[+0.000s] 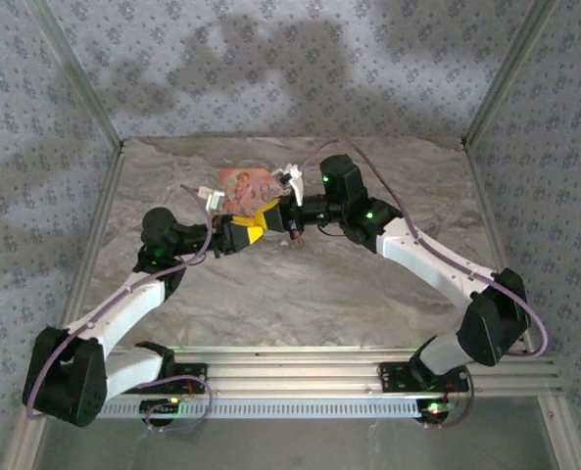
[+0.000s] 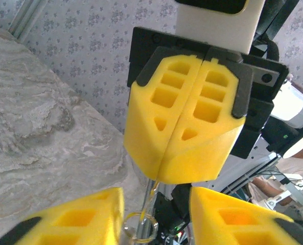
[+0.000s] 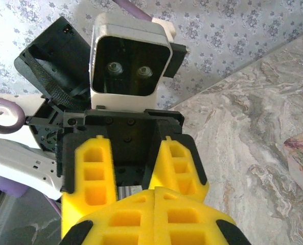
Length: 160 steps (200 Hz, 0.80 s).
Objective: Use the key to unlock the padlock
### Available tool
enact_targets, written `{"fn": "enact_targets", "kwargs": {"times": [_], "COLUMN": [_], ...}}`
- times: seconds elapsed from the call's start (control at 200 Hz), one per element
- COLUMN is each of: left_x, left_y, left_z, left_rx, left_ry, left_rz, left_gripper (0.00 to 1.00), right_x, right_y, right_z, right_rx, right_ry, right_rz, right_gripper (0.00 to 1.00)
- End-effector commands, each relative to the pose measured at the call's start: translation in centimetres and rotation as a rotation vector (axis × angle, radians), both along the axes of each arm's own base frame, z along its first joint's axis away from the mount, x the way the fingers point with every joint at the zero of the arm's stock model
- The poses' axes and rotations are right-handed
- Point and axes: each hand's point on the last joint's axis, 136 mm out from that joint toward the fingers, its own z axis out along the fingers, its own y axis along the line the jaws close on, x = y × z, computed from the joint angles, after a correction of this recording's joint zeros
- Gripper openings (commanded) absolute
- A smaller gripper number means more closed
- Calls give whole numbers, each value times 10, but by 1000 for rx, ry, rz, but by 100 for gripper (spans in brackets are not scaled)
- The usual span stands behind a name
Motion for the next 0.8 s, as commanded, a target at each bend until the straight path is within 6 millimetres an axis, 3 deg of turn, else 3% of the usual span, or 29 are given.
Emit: {"fn": "enact_targets", "kwargs": {"times": [0.0, 0.105, 0.205, 0.315, 0.37, 0.4, 0.415, 0.55, 0.794], "left_x": [-4, -2, 0, 1, 1, 0, 1, -4, -10], "left_y": [-3, -3, -2, 0, 1, 1, 2, 2, 3], "left_z": [8, 1, -7, -20, -26, -28, -29, -26, -24], "left_rx": [10, 46, 88, 138, 155, 160, 162, 158, 160], "left_ry": [-62, -55, -41, -13, 4, 6, 10, 13, 22], "left_rz": [-33, -24, -1, 5, 5, 3, 2, -23, -43], "left_gripper": [18, 0, 0, 0, 0, 0, 0, 0, 0], "right_x": [-1, 1, 4, 11, 14, 15, 14, 9, -5], "right_y": [-5, -6, -8, -15, -21, -24, -25, -31, -13], "right_z": [14, 12, 10, 7, 8, 12, 0, -10, -30], "right_rx": [33, 39, 38, 21, 22, 34, 21, 60, 28], "right_ry": [-16, -5, 8, 64, 98, 107, 134, 196, 249], "right_rz": [-23, -43, -77, -154, -185, -197, -202, -208, -138], "right_gripper": [0, 0, 0, 38, 47, 48, 48, 50, 52]}}
